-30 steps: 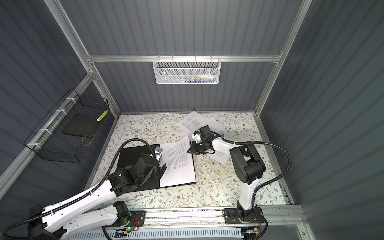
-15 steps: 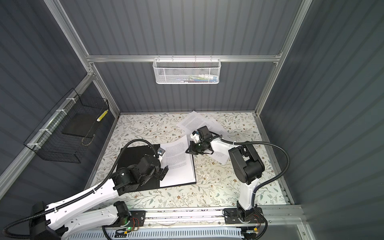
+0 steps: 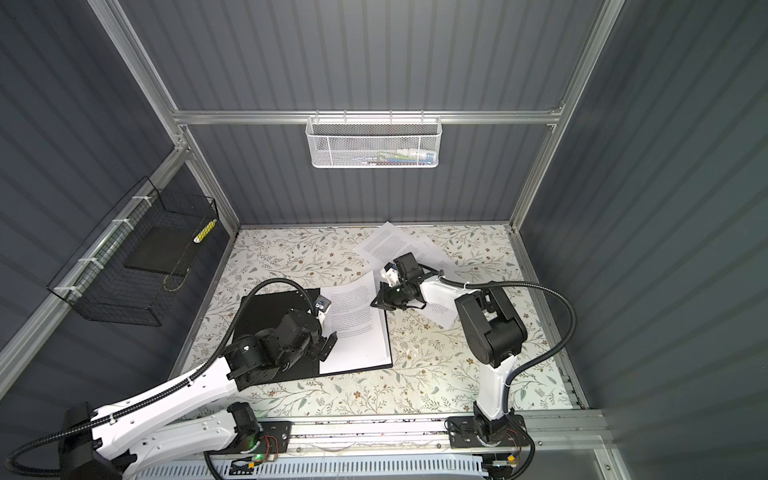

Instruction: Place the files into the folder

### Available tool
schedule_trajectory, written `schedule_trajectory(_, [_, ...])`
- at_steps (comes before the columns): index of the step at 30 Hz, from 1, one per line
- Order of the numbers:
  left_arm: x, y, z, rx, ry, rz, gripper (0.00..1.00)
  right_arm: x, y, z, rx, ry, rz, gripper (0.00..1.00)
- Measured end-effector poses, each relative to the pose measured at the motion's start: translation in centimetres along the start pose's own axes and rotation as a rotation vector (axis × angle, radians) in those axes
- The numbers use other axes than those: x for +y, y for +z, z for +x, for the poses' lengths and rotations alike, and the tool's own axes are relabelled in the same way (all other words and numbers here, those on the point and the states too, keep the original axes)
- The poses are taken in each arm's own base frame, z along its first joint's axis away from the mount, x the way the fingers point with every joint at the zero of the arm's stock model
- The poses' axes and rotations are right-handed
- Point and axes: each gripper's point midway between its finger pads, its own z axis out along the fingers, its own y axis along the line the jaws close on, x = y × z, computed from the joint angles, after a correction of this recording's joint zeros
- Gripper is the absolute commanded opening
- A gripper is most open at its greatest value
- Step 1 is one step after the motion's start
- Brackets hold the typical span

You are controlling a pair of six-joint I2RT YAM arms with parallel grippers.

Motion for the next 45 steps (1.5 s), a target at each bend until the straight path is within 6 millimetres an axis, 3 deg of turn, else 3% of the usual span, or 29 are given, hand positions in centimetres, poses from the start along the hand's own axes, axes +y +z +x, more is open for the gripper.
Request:
schedule_trajectory(20, [-0.2, 0.1, 0.1, 0.007, 0.003, 0.006, 1.0, -0.1, 0.6, 0.1, 0.003, 0.01, -0.003, 0.01])
schedule_trajectory(36, [-0.2, 0.1, 0.1, 0.007, 0.01, 0.006, 1.0, -0.1, 0.8, 0.2, 0.002, 0.026, 0.008, 0.39])
schedule_trajectory(45, [-0.2, 0.1, 0.1, 0.006, 0.01, 0.006, 1.0, -1.1, -0.3, 0.2, -0.029, 0.039, 0.106, 0.74])
